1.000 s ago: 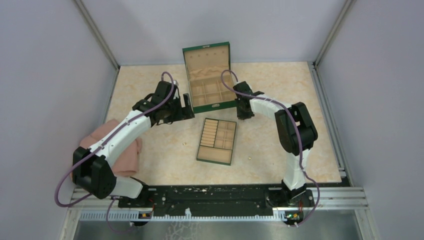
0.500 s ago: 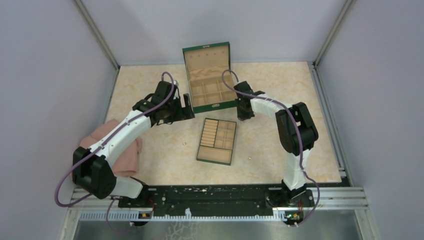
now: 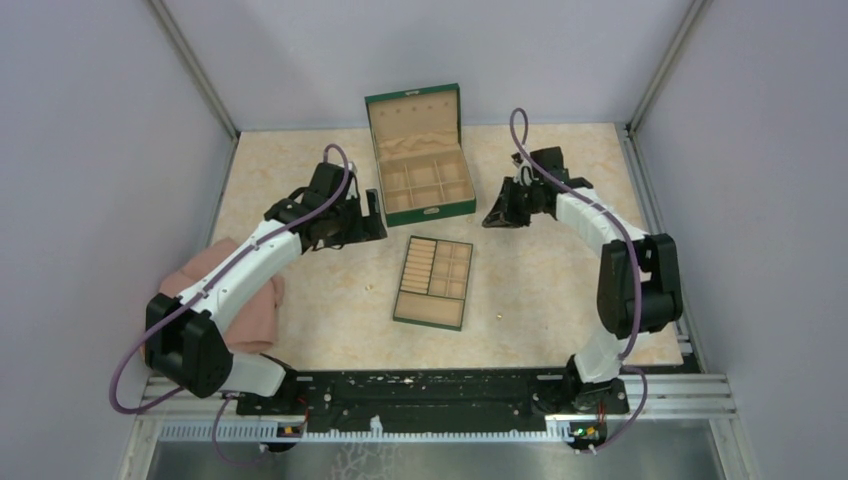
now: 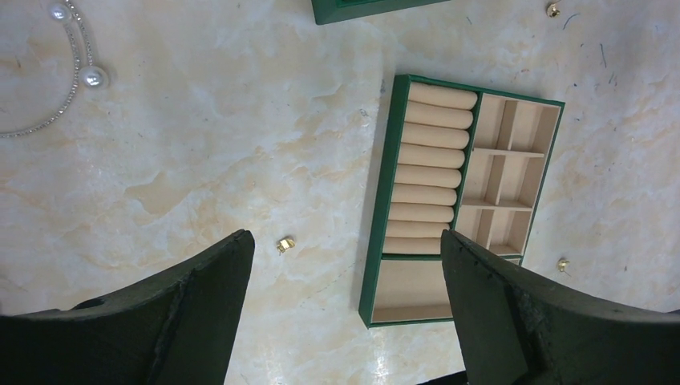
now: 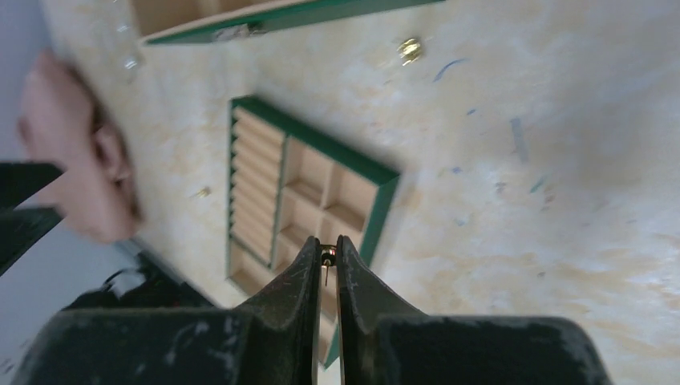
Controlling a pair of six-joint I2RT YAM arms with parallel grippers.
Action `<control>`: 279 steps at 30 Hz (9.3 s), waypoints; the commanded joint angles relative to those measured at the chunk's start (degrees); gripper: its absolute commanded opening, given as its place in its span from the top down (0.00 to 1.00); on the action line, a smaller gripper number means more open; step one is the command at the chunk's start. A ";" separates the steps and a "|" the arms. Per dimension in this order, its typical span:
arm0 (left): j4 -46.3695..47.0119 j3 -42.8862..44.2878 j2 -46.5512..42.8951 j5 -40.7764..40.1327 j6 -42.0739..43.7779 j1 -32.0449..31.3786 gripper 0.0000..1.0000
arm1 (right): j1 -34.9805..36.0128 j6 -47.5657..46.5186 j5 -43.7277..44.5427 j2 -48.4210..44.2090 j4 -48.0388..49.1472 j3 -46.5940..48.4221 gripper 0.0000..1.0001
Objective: Organize the mixed jewelry
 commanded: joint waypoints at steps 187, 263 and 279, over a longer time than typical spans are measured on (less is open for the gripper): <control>0.31 -7.65 17.20 -2.69 10.54 -8.16 0.81 | 8.89 2.29 18.69 -9.27 3.08 -7.38 0.69; 5.60 11.30 27.77 14.03 9.05 -15.84 0.85 | -3.26 -0.38 20.39 -20.42 2.17 -14.42 0.69; 5.69 9.72 24.54 14.55 10.28 -17.72 0.84 | -3.26 0.55 19.50 -20.26 2.76 -14.93 0.69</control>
